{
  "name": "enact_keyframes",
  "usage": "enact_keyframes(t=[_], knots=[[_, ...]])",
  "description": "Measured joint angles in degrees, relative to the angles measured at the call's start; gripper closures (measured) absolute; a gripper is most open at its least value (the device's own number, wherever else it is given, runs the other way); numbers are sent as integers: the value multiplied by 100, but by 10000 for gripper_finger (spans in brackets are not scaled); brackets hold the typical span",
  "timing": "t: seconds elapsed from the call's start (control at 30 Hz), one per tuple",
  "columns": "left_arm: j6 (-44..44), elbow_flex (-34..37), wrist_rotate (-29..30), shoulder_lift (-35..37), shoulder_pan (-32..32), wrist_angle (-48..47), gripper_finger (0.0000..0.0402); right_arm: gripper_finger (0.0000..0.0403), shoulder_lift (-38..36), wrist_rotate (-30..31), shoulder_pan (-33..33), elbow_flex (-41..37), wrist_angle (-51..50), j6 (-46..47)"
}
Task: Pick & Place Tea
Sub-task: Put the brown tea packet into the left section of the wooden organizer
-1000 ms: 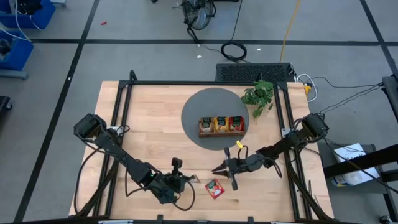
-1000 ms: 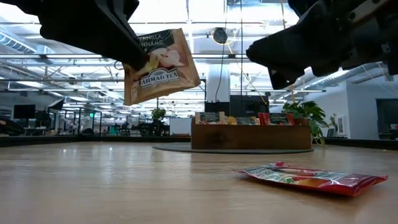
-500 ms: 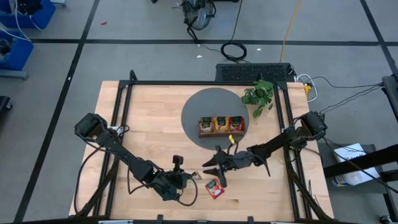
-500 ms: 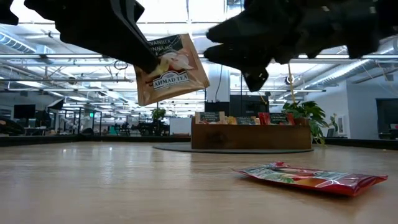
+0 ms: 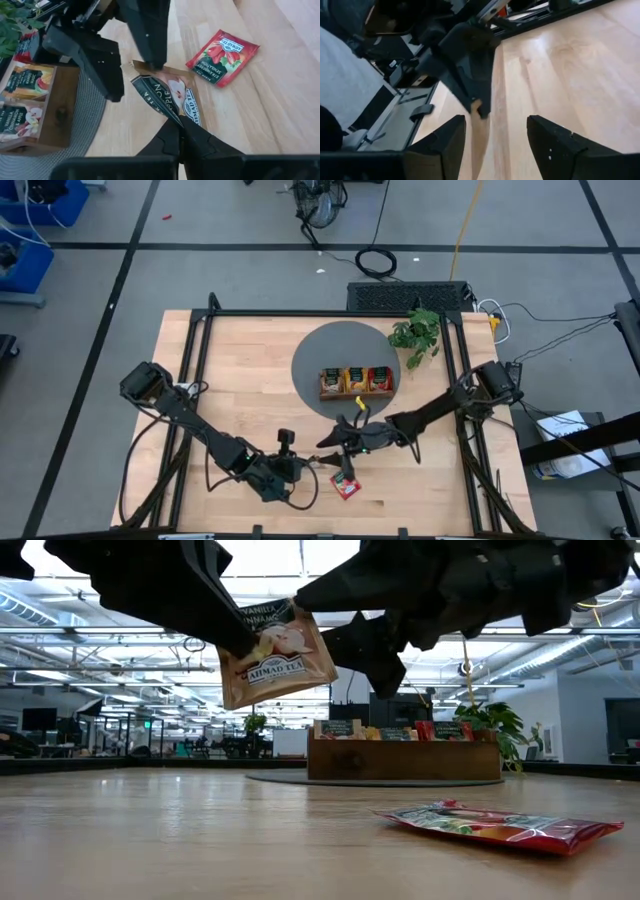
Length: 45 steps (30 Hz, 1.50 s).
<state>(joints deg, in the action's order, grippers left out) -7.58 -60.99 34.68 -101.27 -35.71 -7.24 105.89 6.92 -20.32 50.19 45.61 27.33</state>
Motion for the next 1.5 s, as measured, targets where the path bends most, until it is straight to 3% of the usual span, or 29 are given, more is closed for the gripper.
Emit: enact_keyframes(t=[0.37, 0.7, 0.97, 1.1, 1.3, 1.5], knots=[[-101, 0, 0, 4, 107, 2, 389, 252, 1, -103, 30, -7, 85, -313], [-103, 0, -1, 4, 119, 48, 386, 390, 0, -112, 41, -7, 121, -756], [-120, 0, -7, 4, 119, 34, 391, 402, 0, -107, 15, -11, 80, -978], [-13, 0, -7, 2, 77, -46, 349, 402, 0, -73, -62, -22, -106, -1229], [239, 0, -4, 36, -41, -34, 251, 403, 0, 54, -156, -28, -343, -1356], [-120, -9, 0, 92, -196, -124, 175, 403, 2, 74, -197, -205, -143, -1624]])
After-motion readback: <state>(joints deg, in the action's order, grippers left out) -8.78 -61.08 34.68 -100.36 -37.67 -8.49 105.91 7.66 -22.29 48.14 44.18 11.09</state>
